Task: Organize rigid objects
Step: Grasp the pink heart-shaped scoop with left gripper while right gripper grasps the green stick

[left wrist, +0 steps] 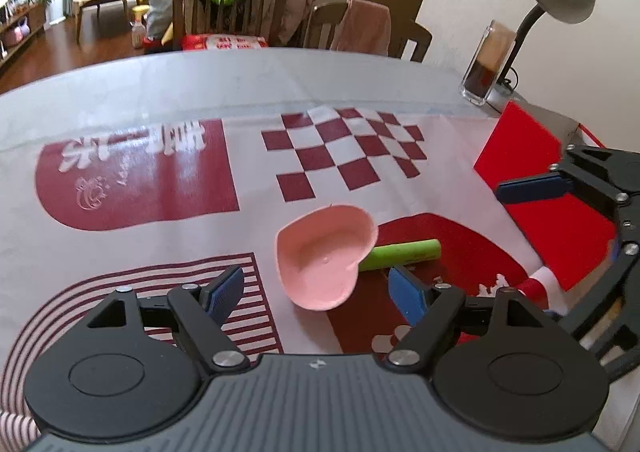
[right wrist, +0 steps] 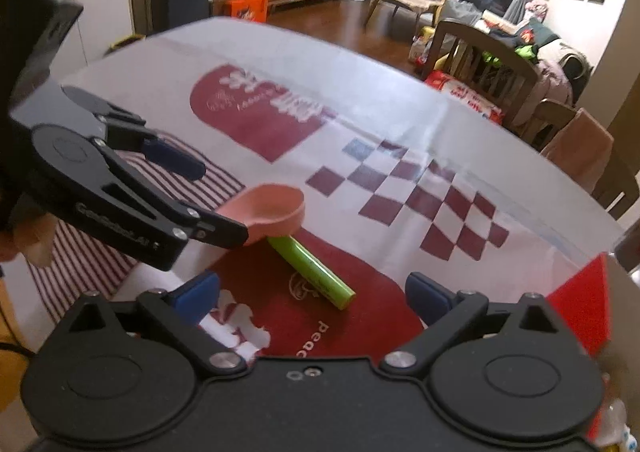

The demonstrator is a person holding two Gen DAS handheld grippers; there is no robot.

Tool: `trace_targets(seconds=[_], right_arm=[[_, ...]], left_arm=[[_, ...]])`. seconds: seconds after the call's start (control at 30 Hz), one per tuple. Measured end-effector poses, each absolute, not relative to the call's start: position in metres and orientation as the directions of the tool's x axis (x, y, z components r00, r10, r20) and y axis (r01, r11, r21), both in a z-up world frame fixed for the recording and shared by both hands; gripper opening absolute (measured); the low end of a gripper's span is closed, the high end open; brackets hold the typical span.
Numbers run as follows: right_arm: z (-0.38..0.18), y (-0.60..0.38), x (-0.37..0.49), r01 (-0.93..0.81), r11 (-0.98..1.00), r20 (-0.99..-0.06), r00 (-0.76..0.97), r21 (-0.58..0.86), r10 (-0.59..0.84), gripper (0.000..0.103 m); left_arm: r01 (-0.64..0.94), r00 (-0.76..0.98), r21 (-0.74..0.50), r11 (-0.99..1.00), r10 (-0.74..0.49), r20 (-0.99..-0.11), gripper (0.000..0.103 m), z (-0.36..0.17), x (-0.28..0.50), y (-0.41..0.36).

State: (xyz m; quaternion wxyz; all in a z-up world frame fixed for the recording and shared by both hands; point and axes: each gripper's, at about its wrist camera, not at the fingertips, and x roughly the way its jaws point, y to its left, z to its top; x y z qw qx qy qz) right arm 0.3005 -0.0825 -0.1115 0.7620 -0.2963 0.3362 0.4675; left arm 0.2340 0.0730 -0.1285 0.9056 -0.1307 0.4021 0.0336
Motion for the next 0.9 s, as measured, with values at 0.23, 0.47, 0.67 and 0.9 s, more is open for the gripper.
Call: trace_targets(seconds=[0.23,0.47,0.67,0.9], right_arm=[[-0.136,-0.060,0.313,-0.938,0.301,-0.815,0.307,-0.172,0.492,0.088],[-0.150,-0.048,0.325,-0.954,0.245,-0.834,0.276,-0.176,0.478,0.063],[-0.153,-0.049,0.331,-0.962,0.245,-0.833,0.232,-0.120,0.503,0.054],[-0.152,-0.049,0.330,-0.963,0.260,-0.834,0.201,-0.072,0.514,0.040]], left_arm=[[-0.143,0.669,-0.231,0.962,-0.078,-0.739,0.079,-0.144,0.251,0.082],[-0.102,0.678,-0.253,0.962,-0.118,-0.725,0.079,-0.155,0.261,0.089],[-0.062,0.693,-0.237,0.969,-0.130,-0.709,0.079,-0.158,0.265,0.085],[-0.031,0.693,-0.243,0.969,-0.154,-0.704,0.067,-0.158,0.267,0.082]])
